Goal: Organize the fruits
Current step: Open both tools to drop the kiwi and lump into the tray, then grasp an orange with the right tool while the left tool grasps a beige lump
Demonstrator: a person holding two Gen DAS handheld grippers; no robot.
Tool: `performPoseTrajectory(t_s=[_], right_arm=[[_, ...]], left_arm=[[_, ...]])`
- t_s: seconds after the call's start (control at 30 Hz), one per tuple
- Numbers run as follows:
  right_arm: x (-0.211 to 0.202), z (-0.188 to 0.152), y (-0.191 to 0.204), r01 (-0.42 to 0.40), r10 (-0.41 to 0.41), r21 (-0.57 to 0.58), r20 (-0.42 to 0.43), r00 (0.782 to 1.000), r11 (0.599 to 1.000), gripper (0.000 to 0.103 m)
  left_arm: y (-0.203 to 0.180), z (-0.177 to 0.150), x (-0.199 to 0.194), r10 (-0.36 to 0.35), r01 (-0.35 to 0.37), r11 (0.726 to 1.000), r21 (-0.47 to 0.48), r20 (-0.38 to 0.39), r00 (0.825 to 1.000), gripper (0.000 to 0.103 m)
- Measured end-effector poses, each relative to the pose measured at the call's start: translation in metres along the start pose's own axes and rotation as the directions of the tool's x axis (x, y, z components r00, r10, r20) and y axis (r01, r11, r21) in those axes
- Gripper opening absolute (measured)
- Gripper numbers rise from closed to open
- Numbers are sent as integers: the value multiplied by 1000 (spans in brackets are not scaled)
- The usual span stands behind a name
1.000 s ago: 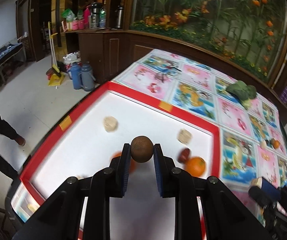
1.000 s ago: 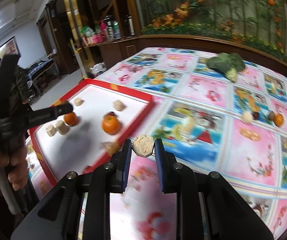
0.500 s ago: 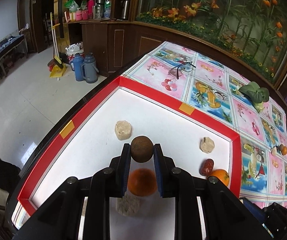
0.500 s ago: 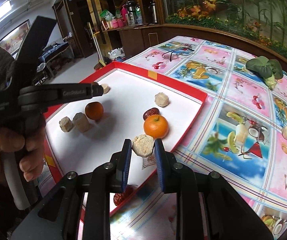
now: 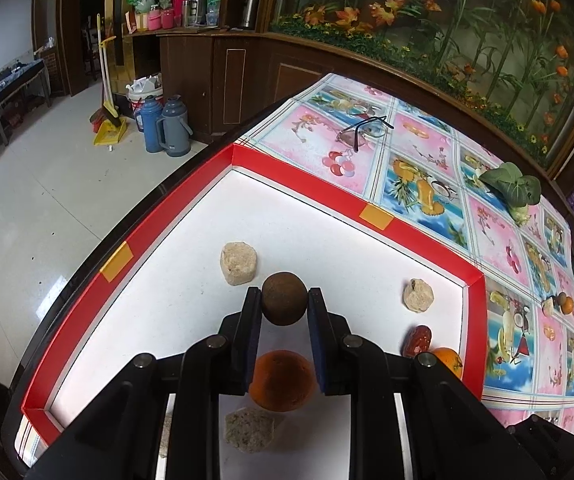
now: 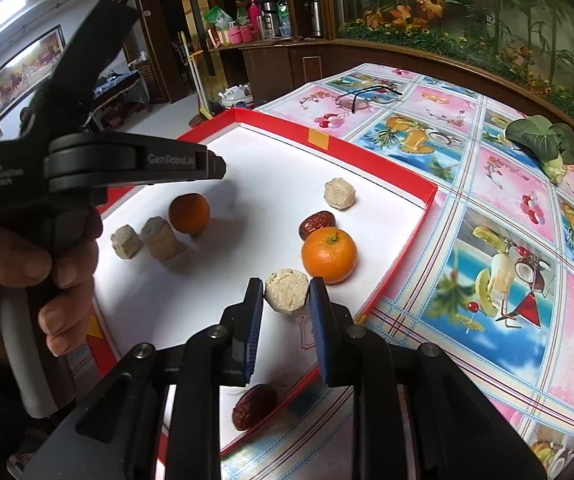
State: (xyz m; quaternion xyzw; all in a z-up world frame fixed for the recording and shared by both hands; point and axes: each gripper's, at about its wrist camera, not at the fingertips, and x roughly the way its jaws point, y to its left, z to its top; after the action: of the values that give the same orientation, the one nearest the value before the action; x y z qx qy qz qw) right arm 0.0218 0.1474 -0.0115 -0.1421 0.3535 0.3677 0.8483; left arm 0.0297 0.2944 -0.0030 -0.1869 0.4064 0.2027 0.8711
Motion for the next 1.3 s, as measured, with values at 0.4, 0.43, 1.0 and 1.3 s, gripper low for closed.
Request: performPoseTrajectory(t_s=[0.4, 0.43, 1.0, 1.3], right_arm=[[-34, -5, -18, 25, -27, 28, 74, 997, 999, 56], [-38, -6, -23, 27, -30, 38, 80, 996, 999, 57], [-117, -93, -251, 367, -400, 397, -1, 917, 841, 60], [-92, -56, -348, 431, -451, 447, -66, 890, 784, 60]], left_arm=[[2, -2, -32, -5, 12, 996, -94, 80, 997, 73], [0, -3, -35, -11, 20, 995, -96, 91, 996, 75], [-201, -55, -15, -179, 175, 940, 292, -12, 984, 78], [-296, -79, 26, -190, 206, 879, 430, -81, 978, 78]])
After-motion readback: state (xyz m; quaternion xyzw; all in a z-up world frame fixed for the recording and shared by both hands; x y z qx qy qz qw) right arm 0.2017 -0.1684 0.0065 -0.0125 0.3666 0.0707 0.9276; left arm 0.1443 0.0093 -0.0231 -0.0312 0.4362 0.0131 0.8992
